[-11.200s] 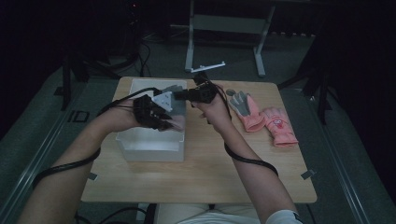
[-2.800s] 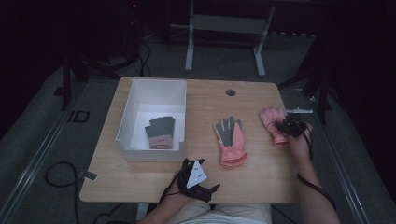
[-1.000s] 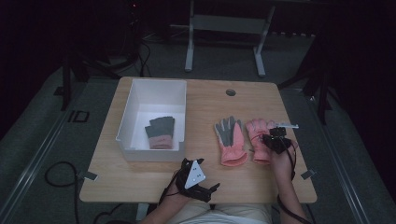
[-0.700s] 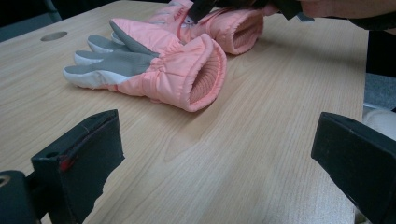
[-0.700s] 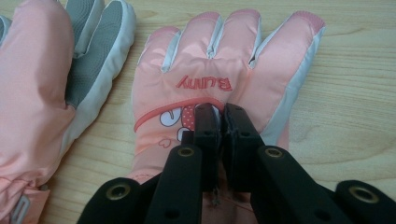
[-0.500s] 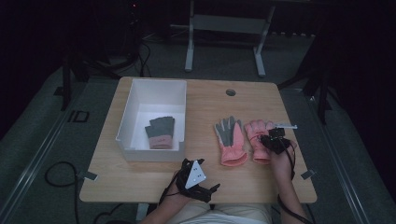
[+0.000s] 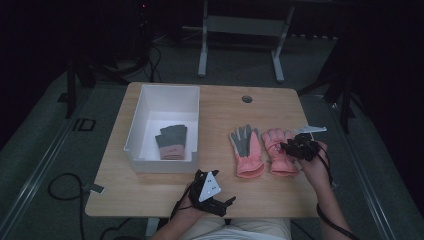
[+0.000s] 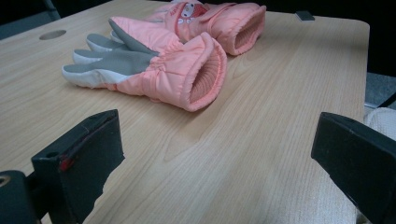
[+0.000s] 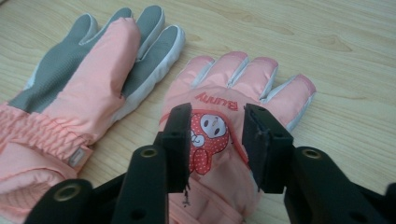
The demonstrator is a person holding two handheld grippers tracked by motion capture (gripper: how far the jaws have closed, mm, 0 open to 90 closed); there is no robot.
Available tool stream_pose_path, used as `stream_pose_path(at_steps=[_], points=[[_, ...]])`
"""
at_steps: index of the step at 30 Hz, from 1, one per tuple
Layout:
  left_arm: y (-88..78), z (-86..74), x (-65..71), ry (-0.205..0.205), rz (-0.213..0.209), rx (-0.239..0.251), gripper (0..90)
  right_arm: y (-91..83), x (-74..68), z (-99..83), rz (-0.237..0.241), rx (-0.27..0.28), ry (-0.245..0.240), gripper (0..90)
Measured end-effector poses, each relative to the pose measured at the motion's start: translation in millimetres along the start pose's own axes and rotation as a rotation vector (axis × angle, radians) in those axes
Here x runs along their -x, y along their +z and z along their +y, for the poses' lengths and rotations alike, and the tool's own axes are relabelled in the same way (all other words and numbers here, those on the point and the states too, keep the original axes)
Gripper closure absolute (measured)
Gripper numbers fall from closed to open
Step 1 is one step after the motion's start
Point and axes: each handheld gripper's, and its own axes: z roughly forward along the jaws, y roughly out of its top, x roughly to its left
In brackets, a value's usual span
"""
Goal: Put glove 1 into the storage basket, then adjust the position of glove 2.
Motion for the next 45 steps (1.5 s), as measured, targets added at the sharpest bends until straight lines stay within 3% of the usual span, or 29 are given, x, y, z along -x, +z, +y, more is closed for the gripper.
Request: stream_pose_path(at_steps=[8, 12, 16, 19, 21, 23, 26, 34, 36, 41, 44, 45], points=[[-0.3, 0.6, -0.2, -0.001, 0.003, 0.002, 1.8, 17.3, -3.1, -8.4, -0.015, -0.050, 0.023, 53.3], [0.5, 0.0, 0.1, -0.001, 0.001, -0.002, 1.8, 24.1, -6.2, -13.5, -0.028, -0.066, 0.029, 53.8], [-0.2, -0.1, 0.6, 0.001, -0.003, 0.001, 1.9, 30.3, -11.1, -17.5, -0.062, -0.072, 0.021, 60.7], [-0.7, -0.1, 0.8, 0.001, -0.004, -0.001, 1.9, 36.5, -14.4, -20.2, -0.104, -0.073, 0.017, 80.6], [-0.7, -0.2, 0.9, 0.000, -0.004, 0.000, 1.9, 37.7, -14.3, -20.8, -0.102, -0.072, 0.026, 83.4], [-1.0, -0.1, 0.9, 0.001, -0.004, -0.001, 1.9, 36.3, -9.4, -20.6, -0.078, -0.066, 0.071, 85.1], [-1.2, 0.4, 0.9, -0.002, -0.004, 0.004, 1.9, 32.1, -7.2, -18.5, -0.073, -0.058, 0.087, 86.3], [-0.9, 0.2, 0.1, -0.008, -0.001, 0.003, 1.9, 0.4, -6.7, -0.6, -0.134, 0.011, 0.114, 86.9], [-0.7, 0.3, -0.2, -0.009, 0.000, 0.003, 1.9, -17.5, -7.1, 11.7, -0.148, 0.042, 0.117, 86.9], [-0.3, 0.2, -0.4, -0.005, 0.004, 0.002, 1.9, -36.8, -19.1, 30.0, -0.178, 0.074, 0.086, 87.0], [-0.8, 0.4, -0.3, -0.006, 0.007, 0.006, 1.9, -43.8, -25.9, 38.0, -0.166, 0.100, 0.084, 87.0], [-0.7, 0.1, -0.6, -0.006, 0.006, 0.003, 1.9, -48.4, -33.9, 45.9, -0.162, 0.113, 0.070, 87.0]])
